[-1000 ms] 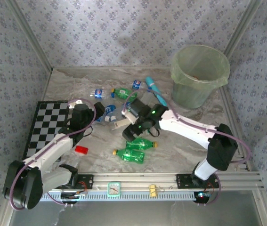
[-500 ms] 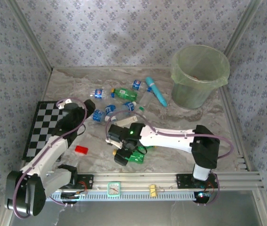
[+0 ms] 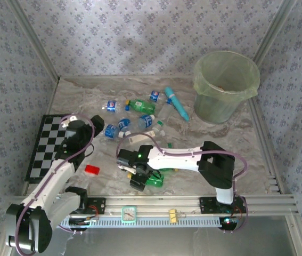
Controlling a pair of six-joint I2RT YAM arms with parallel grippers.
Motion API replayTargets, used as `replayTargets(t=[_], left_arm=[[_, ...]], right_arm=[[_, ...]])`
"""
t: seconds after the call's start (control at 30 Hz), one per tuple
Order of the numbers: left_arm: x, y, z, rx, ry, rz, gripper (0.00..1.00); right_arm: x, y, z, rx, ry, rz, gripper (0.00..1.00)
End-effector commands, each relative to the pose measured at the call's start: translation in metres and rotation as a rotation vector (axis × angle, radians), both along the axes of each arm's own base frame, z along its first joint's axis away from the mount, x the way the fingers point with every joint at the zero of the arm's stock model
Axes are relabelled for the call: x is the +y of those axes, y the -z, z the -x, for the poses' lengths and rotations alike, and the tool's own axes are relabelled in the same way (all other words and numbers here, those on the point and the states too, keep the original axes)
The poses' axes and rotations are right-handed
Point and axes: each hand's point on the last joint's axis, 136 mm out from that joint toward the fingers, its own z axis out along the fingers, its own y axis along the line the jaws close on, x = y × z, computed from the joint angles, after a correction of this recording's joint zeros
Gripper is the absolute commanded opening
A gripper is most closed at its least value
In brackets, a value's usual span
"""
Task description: Put the plastic bottles in the bin
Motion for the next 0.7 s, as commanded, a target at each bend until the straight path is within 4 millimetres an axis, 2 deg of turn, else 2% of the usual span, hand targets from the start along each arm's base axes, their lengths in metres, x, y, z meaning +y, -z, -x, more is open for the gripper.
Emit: replayTargets(t=[0.0,0.37,0.53,0.67], left_arm=[[-0.001,-0.004,0.001,-0.008,0.006,0.021,1.0],[-0.001,-0.003,0.003,-0.011,0.006,0.031,1.0],[-0.002,-0.005,0.003,-0.017,0.007,0.033,1.0],[-0.005,-0.004,0.002,-0.02,0.022,0.041,1.0]], right_arm=[[-0.008,0.012,-0.006,-0.039,-0.021,0.058,0.8],[-0.009,0.024,-0.014,-0.09,-0.045,0.077,0.63],[-0.001,0.014,-0.015,-0.096,-0.06,0.023,0.52],[0.011,-0.006,-0.02,-0.082,-0.058,-0.051,0.48]])
